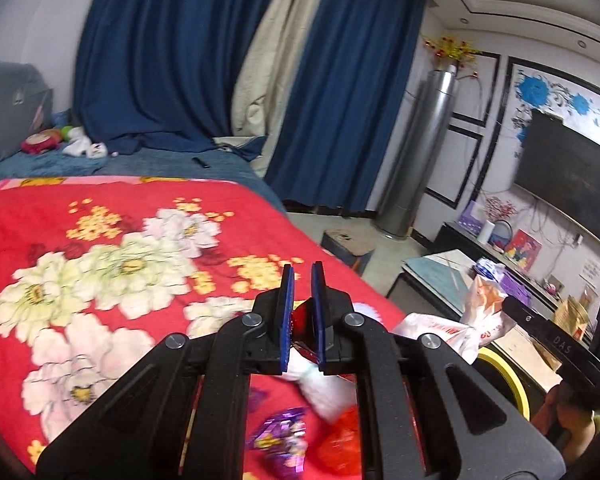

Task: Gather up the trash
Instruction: 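Carry the white bag over the yellow bin and open the right gripper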

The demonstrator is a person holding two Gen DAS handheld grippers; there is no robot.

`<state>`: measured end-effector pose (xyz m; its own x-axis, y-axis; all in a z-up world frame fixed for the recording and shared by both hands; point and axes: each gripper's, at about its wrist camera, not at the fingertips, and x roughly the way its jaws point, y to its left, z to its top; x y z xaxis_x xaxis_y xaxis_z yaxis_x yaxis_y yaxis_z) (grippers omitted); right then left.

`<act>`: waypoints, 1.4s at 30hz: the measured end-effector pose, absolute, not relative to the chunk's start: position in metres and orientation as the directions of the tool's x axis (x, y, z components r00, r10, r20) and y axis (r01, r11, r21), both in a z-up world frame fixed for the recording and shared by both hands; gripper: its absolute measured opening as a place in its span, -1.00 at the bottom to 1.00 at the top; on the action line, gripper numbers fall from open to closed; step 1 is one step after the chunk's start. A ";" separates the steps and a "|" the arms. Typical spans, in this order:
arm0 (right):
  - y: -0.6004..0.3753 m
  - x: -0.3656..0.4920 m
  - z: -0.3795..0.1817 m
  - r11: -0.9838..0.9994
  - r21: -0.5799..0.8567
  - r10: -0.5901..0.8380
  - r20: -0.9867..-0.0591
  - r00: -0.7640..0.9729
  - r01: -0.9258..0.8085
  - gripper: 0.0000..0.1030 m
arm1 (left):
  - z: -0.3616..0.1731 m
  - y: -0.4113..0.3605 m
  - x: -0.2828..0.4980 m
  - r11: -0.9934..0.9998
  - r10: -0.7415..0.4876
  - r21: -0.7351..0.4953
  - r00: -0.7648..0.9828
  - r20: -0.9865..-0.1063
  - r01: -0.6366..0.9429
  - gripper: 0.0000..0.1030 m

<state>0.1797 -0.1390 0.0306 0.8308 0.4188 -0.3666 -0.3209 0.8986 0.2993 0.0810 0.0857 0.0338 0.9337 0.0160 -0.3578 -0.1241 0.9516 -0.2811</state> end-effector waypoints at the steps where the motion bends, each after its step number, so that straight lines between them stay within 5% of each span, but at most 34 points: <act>1: -0.141 0.179 0.031 0.901 0.297 0.413 -0.366 0.834 -0.316 -0.77 | 0.034 0.078 0.085 0.954 0.004 -0.279 0.934 -0.359 -0.111 -0.91; 28: -0.299 0.164 0.000 0.959 0.284 0.151 -0.438 0.886 -0.023 -0.78 | 0.004 -0.093 0.154 0.960 -0.242 -0.237 0.864 -0.442 0.148 -0.91; 42: -0.341 0.152 -0.032 0.987 0.126 -0.032 -0.461 0.887 0.101 -0.78 | -0.015 -0.167 0.186 0.951 -0.305 -0.202 0.828 -0.470 0.235 -0.91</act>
